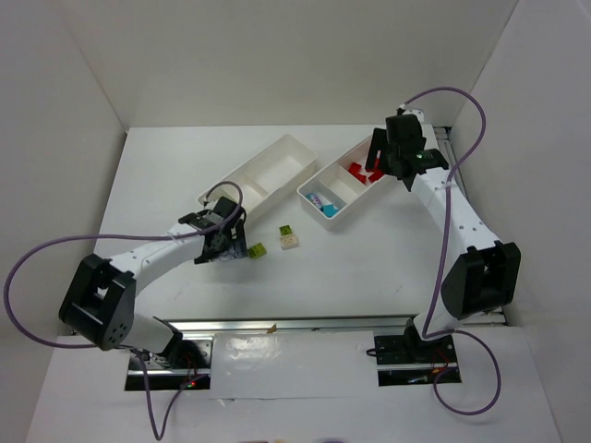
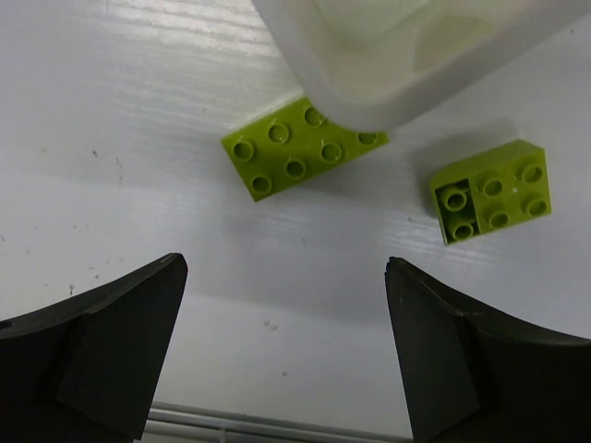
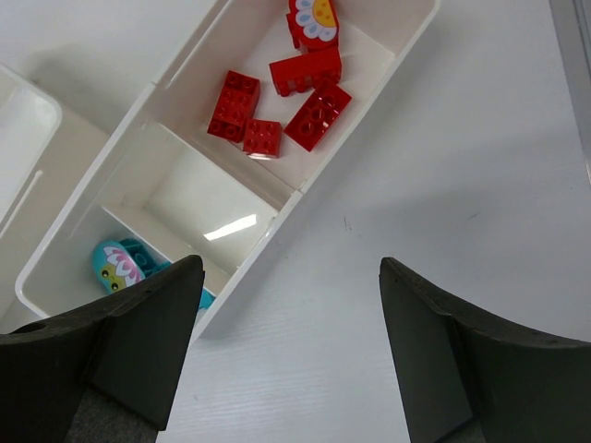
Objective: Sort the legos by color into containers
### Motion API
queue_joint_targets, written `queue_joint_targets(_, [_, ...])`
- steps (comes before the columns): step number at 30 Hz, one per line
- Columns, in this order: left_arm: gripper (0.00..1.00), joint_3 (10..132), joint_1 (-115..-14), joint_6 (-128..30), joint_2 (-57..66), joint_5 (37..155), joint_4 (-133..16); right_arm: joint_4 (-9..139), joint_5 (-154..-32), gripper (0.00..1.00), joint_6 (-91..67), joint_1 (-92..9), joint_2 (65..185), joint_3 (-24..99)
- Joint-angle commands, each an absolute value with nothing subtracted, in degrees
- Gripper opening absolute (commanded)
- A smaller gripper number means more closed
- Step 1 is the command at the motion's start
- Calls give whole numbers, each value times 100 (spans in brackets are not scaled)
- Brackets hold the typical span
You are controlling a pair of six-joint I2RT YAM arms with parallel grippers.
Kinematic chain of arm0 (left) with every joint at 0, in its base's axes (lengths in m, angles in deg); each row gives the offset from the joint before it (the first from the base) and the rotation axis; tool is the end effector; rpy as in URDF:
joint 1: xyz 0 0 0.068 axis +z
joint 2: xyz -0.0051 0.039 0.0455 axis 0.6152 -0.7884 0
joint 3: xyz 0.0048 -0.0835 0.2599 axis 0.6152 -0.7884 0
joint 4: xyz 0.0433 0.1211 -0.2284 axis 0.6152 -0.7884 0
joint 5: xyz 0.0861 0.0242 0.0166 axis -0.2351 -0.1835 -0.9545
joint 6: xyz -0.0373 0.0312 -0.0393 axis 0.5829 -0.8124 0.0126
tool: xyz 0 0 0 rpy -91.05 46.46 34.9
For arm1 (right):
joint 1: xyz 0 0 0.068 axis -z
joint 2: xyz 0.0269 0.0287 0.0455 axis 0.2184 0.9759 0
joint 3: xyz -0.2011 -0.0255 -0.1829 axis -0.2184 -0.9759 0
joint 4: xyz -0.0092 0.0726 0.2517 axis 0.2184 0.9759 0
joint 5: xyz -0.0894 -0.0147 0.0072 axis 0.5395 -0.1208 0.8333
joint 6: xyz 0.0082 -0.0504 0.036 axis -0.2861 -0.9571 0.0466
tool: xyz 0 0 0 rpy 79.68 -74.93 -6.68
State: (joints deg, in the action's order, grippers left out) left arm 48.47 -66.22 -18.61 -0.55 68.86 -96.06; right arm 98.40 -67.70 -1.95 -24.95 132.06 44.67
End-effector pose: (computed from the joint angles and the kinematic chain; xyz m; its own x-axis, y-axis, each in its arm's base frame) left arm 0.2421 -0.1127 0.1930 -0.8158 -0.2847 -0.5034 -0.2941 0.9537 -0.0628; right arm 0.3494 0.0619 0.3381 -0.5868 0.1519 -0.7953 0.1997 0.9791 0.0397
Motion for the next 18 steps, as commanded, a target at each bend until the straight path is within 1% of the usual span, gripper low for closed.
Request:
queue_joint_targets(1, [100,4901,-6592,-1727,-263,6605,-9012,9730,-6654,84,-211,-2545,13073,4486])
queue_joint_targets(9, [100,4392,-6539,-2017,-465,6429,-8002,9783,-6592,84,-273,-2545,12907,4371])
queue_joint_targets(14, [100,4391,-6539,-2079,-764,6376,-7728,9783,-6644,84,-273,-2545,12958,4371])
queue_joint_targets(18, [98,4391,-6539,-2132,-826,6762,-7421,9835,-6645,84,-273,-2545,12959,4424])
